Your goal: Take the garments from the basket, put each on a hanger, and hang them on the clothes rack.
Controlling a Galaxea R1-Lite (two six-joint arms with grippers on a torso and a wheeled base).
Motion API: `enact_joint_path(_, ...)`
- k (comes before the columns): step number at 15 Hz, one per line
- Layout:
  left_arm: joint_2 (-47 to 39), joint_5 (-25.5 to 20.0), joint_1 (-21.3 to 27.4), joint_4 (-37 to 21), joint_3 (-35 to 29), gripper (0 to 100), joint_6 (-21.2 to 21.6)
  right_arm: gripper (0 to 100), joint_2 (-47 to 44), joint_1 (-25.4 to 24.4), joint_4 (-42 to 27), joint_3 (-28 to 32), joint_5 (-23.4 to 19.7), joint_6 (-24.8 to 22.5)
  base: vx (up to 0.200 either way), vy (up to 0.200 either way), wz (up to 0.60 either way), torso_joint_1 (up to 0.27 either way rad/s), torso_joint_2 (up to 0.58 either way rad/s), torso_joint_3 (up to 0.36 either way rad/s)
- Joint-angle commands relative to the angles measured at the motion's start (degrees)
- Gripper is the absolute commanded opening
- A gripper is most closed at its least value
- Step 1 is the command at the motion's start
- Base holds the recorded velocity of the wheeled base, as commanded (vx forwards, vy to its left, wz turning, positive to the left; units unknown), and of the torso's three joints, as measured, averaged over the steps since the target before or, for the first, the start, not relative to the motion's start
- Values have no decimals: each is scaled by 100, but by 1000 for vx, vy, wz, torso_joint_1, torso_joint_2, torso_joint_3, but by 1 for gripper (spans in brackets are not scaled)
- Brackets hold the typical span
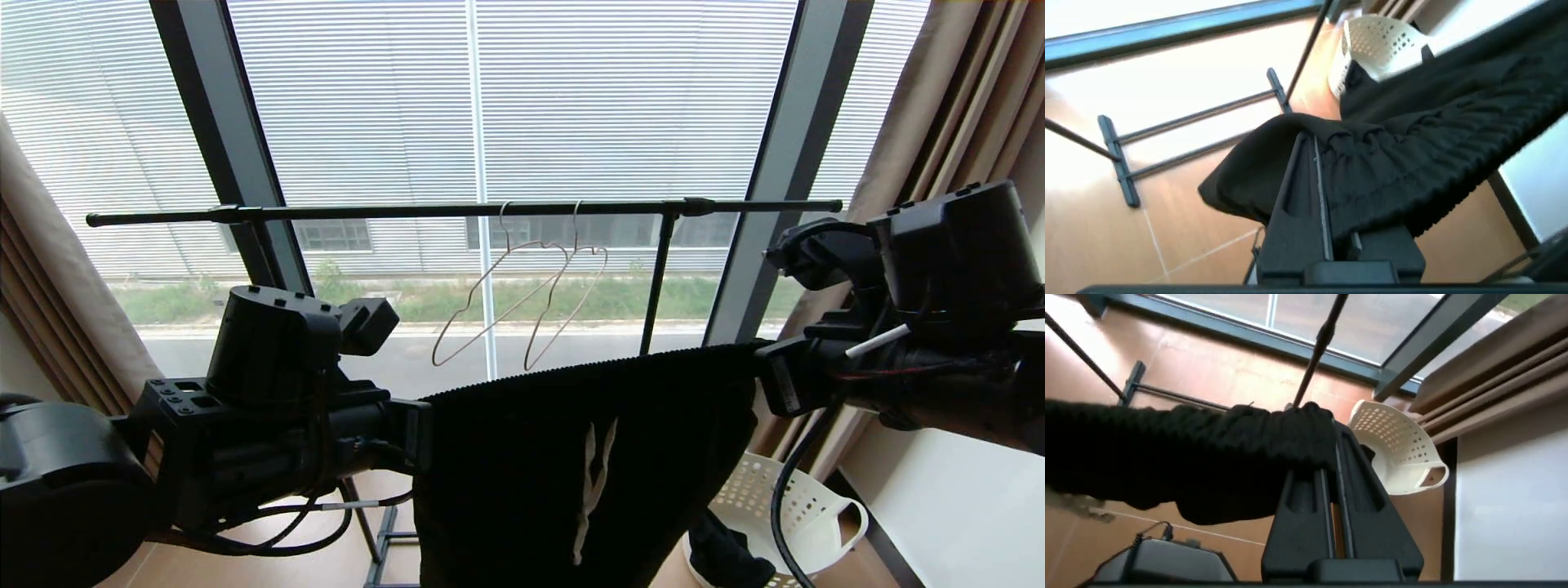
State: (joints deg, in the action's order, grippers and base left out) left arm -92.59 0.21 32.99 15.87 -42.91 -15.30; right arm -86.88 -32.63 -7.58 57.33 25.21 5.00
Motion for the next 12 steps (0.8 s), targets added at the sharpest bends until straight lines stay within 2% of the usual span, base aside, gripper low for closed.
enact_joint_path(1,-14,-3,-117,-84,-139,0,168,0,374,161,-6,-337,-341,-465,0,0,0,0,0,0)
enact_joint_path(2,-14,-12,-223,-383,-323,0,238,0,567,231,-6,-513,-614,-772,0,0,0,0,0,0)
enact_joint_path(5,-233,-12,-434,-954,-886,0,414,0,927,170,-6,-1084,-825,-887,0,0,0,0,0,0)
enact_joint_path(10,-849,-21,-565,-981,-1624,0,502,0,1420,-402,2,-1699,-913,-878,0,0,0,0,0,0)
enact_joint_path(12,-1077,-30,-574,-1359,-2283,0,510,0,1631,-727,2,-1954,-965,-887,0,0,0,0,0,0)
